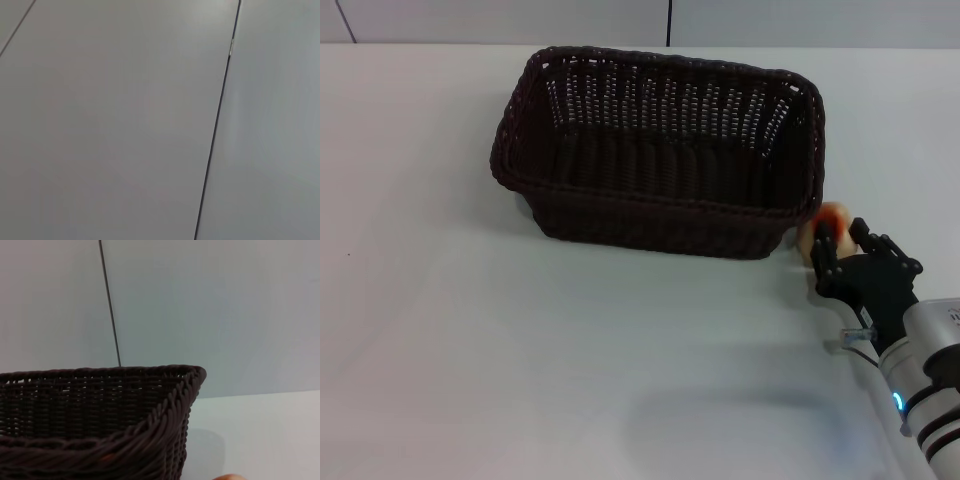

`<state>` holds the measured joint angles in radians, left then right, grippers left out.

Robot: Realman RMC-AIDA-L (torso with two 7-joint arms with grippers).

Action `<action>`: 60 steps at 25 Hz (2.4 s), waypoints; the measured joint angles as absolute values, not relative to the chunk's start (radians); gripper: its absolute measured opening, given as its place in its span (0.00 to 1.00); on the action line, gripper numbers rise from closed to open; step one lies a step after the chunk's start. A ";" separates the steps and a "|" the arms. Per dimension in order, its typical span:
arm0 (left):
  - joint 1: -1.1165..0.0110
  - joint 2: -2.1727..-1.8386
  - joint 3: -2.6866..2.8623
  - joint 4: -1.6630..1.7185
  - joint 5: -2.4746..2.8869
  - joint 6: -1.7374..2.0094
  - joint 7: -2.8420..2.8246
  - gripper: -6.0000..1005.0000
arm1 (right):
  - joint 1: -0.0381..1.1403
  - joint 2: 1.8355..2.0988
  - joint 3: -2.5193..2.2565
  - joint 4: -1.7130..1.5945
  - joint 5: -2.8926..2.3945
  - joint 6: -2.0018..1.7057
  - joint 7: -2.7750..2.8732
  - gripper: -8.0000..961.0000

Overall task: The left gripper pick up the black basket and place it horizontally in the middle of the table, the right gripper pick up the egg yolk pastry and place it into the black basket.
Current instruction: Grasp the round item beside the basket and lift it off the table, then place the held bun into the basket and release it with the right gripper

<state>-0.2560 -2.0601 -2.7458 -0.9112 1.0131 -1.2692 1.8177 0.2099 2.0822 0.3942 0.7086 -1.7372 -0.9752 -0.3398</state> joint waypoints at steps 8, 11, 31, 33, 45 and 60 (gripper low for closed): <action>-0.255 -2.060 -2.746 -0.911 1.009 -1.276 1.818 0.41 | 0.219 2.082 0.399 0.704 -1.715 -0.969 -0.339 0.29; -0.255 -2.060 -2.745 -0.909 1.009 -1.275 1.818 0.41 | 0.214 2.082 0.420 0.704 -1.714 -0.972 -0.345 0.21; -0.239 -2.057 -2.746 -0.911 1.009 -1.284 1.809 0.42 | 0.192 2.070 0.515 0.801 -1.749 -1.291 -0.576 0.07; -0.238 -2.057 -2.746 -0.911 1.009 -1.284 1.808 0.42 | 0.195 2.068 0.524 0.862 -1.838 -1.304 -0.639 0.07; -0.234 -2.057 -2.746 -0.911 1.009 -1.289 1.805 0.43 | 0.278 2.075 0.534 0.956 -1.991 -1.127 -0.663 0.07; -0.235 -2.057 -2.745 -0.911 0.998 -1.288 1.805 0.44 | 0.332 2.067 0.582 0.917 -2.025 -0.969 -0.514 0.20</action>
